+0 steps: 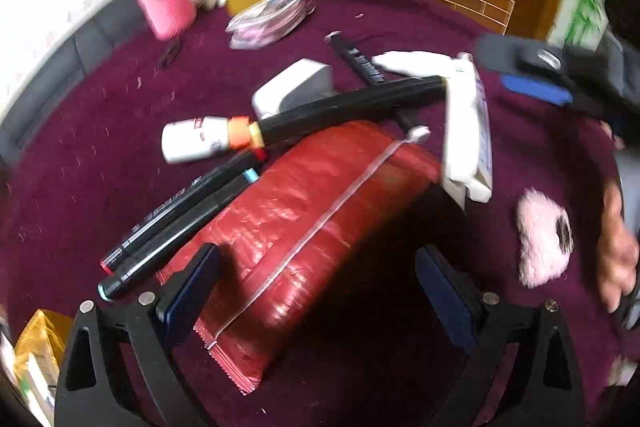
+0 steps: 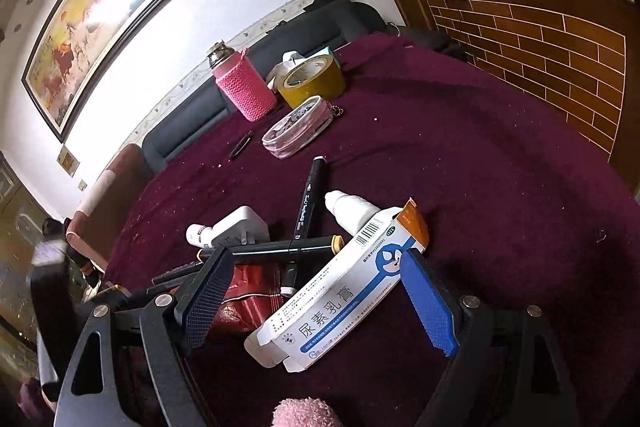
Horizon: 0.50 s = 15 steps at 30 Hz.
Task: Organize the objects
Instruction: 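Reach to the red foil packet and grasp it with the left gripper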
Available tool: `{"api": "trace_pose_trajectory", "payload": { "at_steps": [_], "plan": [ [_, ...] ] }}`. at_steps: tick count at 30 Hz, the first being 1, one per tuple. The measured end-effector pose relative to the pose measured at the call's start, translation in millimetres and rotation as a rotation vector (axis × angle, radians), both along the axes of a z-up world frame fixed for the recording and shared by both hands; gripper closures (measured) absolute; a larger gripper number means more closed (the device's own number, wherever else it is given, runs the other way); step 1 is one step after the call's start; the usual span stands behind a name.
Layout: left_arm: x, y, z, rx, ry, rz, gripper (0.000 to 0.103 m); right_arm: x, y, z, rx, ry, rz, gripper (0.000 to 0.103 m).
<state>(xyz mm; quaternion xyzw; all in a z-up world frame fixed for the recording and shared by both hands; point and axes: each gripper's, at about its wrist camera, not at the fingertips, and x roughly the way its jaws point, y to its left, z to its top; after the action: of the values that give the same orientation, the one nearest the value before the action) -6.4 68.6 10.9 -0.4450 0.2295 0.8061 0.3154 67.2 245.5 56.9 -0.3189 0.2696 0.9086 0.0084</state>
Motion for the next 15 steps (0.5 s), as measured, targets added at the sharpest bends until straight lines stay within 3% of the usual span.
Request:
{"api": "trace_pose_trajectory", "payload": {
  "at_steps": [3,4,5,6,9,11,12,15],
  "plan": [
    [19,-5,13,0.101,-0.108,-0.086,0.023,0,1,-3,-0.018,-0.013,0.006,0.014],
    [24,-8,19,0.14,-0.157,-0.113,0.037,-1,0,-4,-0.021,-0.016,0.008,0.014],
    [27,-11,22,0.172,-0.204,-0.133,0.042,-1,0,-5,-0.023,-0.017,0.01,0.014],
    [28,-14,27,0.191,-0.218,-0.139,0.042,-1,0,-5,-0.022,-0.019,0.008,0.014],
    [30,-20,37,0.136,-0.066,-0.084,0.041,-1,1,-5,-0.022,-0.024,0.001,0.014],
    [21,-24,40,0.103,0.009,-0.048,0.021,-2,1,-7,-0.019,-0.033,-0.007,0.014],
    [14,-25,38,0.079,0.042,-0.034,0.018,-2,2,-8,-0.018,-0.039,-0.01,0.014],
    [-14,-22,25,0.019,0.026,-0.026,0.018,-4,5,-11,-0.034,-0.054,-0.014,0.014]
  ]
}}
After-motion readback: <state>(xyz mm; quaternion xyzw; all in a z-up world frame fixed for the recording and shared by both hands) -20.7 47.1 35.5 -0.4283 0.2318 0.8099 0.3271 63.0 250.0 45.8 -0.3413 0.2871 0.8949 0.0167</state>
